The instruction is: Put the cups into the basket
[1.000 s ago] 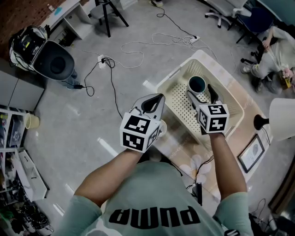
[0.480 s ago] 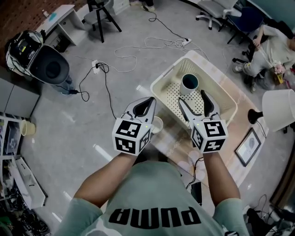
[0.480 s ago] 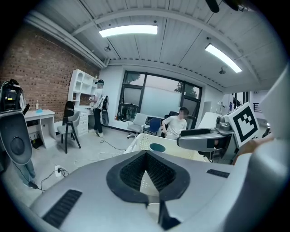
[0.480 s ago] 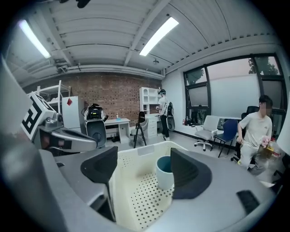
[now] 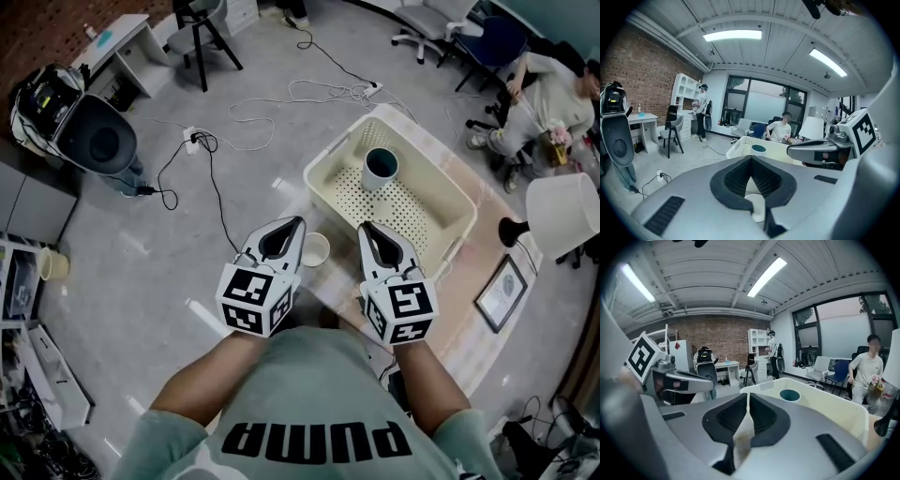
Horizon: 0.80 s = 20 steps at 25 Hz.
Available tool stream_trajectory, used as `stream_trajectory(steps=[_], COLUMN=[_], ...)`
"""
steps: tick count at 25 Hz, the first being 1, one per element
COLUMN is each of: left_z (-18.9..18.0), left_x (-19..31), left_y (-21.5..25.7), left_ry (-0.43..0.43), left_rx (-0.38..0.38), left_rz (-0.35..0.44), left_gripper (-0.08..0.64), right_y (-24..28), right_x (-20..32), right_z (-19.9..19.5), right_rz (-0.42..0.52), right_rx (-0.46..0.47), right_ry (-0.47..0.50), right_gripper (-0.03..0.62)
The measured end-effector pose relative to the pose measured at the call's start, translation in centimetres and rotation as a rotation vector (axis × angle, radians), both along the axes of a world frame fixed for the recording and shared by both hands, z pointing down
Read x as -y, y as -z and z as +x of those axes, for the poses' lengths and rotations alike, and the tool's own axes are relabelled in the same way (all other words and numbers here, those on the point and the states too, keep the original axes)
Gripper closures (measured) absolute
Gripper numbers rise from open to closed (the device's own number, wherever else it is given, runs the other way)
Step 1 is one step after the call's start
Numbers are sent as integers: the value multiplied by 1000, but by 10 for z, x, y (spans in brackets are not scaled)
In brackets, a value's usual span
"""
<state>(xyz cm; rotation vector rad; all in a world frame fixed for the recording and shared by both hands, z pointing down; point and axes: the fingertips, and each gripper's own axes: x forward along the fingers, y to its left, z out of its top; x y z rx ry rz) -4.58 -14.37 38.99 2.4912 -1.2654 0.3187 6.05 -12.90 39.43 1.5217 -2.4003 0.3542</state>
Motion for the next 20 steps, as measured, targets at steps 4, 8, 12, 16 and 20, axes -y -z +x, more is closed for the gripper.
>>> stream_trajectory(steps=[4, 8, 12, 16, 20], left_z=[-7, -18, -24, -31, -37], left_x=[-13, -23, -30, -32, -30], left_y=[-5, -6, -7, -7, -7], left_ry=[7, 18, 34, 51, 54], left_rx=[-1, -14, -15, -8, -8], left_rz=[-1, -4, -1, 5, 6], left_gripper=[558, 558, 558, 558, 558], right_y=[-2, -1, -7, -15, -21], right_x=[-18, -28, -35, -40, -42], right_z=[-13, -30, -39, -46, -52], right_rz=[-3, -11, -24, -40, -59], right_rx=[6, 2, -18, -31, -36], right_ry=[19, 45, 68, 81, 84], right_gripper=[575, 576, 575, 576, 575])
